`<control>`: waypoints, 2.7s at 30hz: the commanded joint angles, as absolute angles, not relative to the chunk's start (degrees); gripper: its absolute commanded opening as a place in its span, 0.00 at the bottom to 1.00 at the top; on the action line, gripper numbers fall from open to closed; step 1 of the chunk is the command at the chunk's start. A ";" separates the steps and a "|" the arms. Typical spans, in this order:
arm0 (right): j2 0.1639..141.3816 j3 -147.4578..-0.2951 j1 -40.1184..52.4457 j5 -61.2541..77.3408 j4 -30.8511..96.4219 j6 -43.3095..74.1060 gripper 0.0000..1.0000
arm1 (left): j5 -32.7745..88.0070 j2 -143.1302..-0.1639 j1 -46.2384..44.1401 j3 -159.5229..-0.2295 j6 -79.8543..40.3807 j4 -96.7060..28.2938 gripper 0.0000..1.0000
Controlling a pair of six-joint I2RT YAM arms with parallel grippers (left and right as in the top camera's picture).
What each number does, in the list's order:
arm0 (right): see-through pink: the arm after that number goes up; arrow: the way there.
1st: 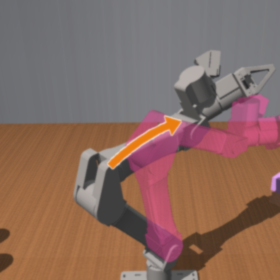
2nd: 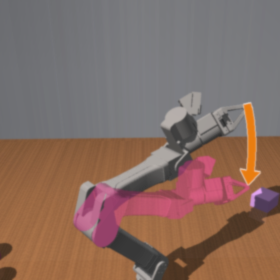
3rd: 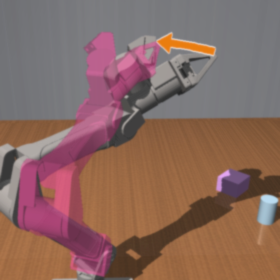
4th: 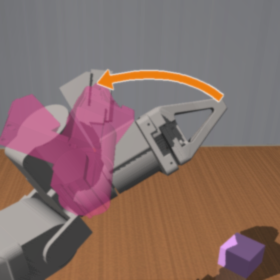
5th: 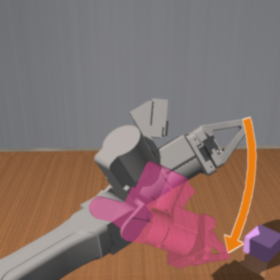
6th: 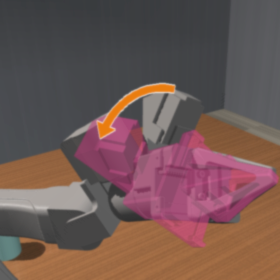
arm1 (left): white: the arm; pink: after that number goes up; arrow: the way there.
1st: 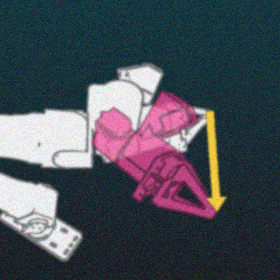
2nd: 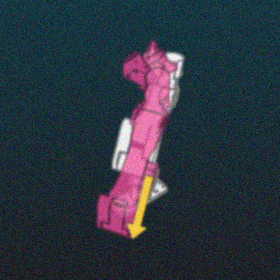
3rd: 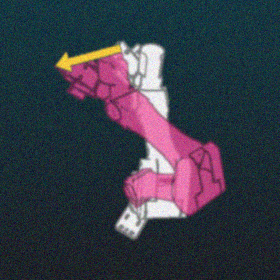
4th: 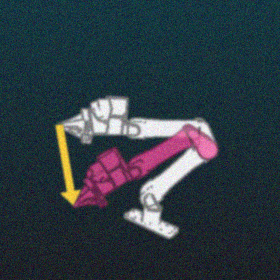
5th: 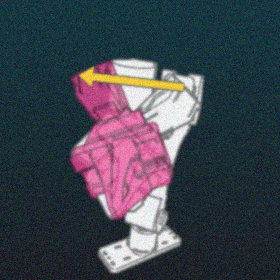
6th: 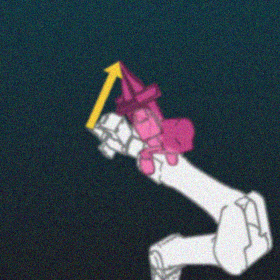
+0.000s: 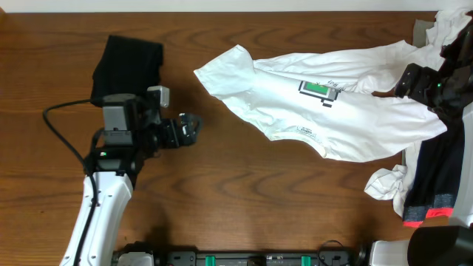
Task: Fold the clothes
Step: 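Reach the left gripper to the T-shirt collar and grasp it, then pull the collar up-left with the left gripper to spread the shirt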
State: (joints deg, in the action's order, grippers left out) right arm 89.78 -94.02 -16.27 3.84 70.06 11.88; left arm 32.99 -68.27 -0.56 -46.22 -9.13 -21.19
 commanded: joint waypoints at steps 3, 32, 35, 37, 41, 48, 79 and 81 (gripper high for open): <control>90.35 -93.91 -16.53 3.64 70.24 11.07 0.99 | 33.95 -69.41 -7.38 -47.11 -18.79 -13.85 0.98; 90.35 -93.91 -16.53 3.64 70.24 11.07 0.99 | 12.93 -95.46 -34.24 -47.13 -32.05 13.23 0.06; 90.35 -93.91 -16.53 3.64 70.24 11.07 0.99 | 11.57 -96.07 -35.70 -47.11 -32.05 13.98 0.06; 90.35 -93.91 -16.53 3.64 70.24 11.07 0.99 | 9.72 -96.71 -36.36 -47.13 -32.05 14.57 0.06; 90.35 -93.91 -16.53 3.64 70.24 11.07 0.99 | 9.19 -98.76 -36.93 -47.11 -32.05 17.04 0.06; 90.35 -93.91 -16.53 3.64 70.24 11.07 0.99 | 9.17 -103.11 -37.08 -47.13 -32.05 23.33 0.06; 90.35 -93.91 -16.53 3.64 70.24 11.07 0.99 | 7.20 -108.40 -37.95 -47.13 -31.64 18.68 0.06; 90.35 -93.91 -16.53 3.64 70.24 11.07 0.99 | 6.15 -108.40 -37.89 -47.13 -30.63 16.38 0.06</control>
